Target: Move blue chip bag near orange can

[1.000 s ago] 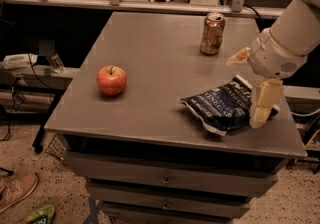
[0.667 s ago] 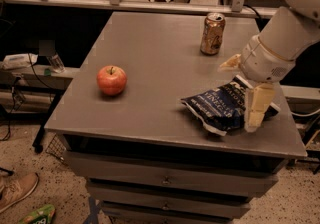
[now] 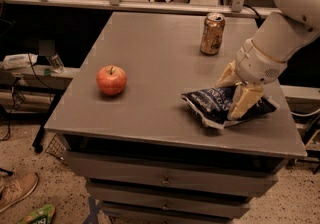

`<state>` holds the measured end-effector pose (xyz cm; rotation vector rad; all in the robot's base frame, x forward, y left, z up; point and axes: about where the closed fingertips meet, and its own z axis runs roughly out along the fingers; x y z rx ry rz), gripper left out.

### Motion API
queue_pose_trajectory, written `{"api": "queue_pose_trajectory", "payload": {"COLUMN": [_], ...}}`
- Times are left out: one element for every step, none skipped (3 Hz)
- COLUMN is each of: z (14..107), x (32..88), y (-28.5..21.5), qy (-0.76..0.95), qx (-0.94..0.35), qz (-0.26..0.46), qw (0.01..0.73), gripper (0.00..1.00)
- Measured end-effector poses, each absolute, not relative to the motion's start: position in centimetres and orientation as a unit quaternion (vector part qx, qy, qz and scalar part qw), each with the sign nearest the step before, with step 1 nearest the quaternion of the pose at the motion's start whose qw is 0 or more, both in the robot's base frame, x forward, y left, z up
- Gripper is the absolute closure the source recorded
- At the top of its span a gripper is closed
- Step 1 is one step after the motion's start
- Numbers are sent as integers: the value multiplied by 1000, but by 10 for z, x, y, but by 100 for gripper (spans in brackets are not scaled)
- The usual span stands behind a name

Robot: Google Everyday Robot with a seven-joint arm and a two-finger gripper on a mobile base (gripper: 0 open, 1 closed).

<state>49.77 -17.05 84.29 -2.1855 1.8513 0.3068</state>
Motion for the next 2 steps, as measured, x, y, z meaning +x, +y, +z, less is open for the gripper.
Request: {"api": "queue_pose_trajectory", "payload": {"z": [849, 875], "x": [509, 539], "y": [-174, -196], "qy": [650, 693], "qx": [-738, -693], "qz": [106, 71], "qw": [149, 186], "gripper": [65, 96]}}
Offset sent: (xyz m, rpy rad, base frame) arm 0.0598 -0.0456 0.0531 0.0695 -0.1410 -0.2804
